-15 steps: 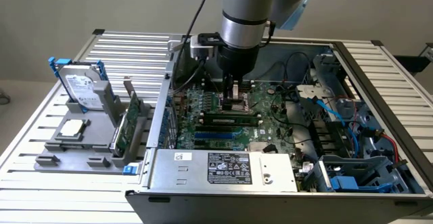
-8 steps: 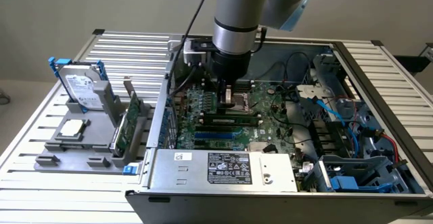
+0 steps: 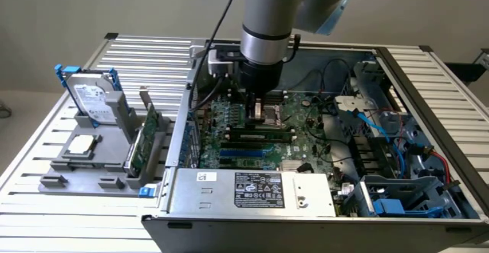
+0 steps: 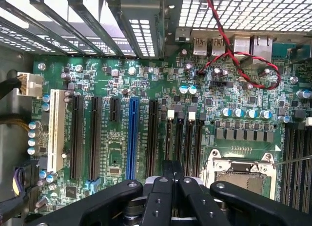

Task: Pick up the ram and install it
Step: 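Press down the ram until it locks into place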

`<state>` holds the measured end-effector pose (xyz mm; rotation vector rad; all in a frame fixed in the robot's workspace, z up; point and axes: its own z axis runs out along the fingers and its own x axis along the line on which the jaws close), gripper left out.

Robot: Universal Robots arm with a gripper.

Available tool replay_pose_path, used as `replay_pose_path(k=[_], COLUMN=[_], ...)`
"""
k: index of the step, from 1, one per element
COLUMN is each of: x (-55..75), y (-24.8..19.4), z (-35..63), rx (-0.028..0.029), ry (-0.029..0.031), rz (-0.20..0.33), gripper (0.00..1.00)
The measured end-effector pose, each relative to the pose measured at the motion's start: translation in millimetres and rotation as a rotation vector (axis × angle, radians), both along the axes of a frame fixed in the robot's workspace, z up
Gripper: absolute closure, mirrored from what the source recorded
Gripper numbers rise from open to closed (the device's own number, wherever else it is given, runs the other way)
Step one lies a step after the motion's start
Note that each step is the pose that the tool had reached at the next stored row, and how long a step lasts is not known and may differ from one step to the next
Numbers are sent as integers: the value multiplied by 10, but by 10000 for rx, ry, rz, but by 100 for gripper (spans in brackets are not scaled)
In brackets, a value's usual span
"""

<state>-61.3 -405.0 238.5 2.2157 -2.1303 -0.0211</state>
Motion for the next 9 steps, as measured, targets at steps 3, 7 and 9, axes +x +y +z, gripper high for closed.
replay_pose_path(k=[3,7,9], x=[12,13,12], y=[1,3,6], z=[-12,-65,-91], rx=[-27,-56,-63], ry=[-2,0,-2], rz=[0,1,1], gripper=[89,89,89])
